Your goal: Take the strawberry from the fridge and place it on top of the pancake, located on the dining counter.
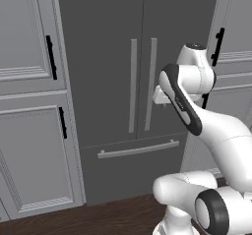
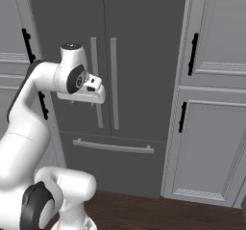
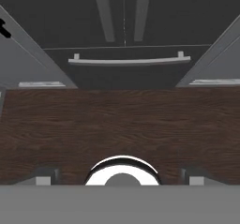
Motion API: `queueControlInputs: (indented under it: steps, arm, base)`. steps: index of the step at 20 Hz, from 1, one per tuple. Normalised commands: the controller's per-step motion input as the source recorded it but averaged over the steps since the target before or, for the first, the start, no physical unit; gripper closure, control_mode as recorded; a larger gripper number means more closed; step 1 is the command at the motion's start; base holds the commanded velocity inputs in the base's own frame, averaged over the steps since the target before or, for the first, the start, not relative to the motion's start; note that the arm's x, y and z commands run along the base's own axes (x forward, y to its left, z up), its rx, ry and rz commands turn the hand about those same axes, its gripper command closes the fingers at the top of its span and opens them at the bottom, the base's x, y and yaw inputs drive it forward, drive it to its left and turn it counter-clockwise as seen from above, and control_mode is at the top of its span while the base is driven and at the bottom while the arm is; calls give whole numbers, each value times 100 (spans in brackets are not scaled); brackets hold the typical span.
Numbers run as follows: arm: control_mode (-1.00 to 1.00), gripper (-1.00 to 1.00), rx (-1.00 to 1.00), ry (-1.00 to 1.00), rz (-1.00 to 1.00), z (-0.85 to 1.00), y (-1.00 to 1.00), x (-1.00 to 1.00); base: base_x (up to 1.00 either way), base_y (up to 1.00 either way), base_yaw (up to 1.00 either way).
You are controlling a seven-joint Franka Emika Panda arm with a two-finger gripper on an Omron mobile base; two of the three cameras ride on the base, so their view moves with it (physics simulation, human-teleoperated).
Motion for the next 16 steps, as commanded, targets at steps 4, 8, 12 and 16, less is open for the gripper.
queueControlInputs:
  steps: [4, 8, 12, 16]
  arm:
    - [-100, -100, 0, -7, -6, -2, 0, 17]
    - [-100, -100, -1, -18, -6, -18, 0, 95]
    - [-100, -100, 0, -27, -6, -5, -29, 95]
    - [-100, -100, 0, -14, 0, -4, -16, 81]
  base:
    - [0, 0, 0]
    - [0, 0, 0]
    - [0, 0, 0]
    - [0, 0, 0]
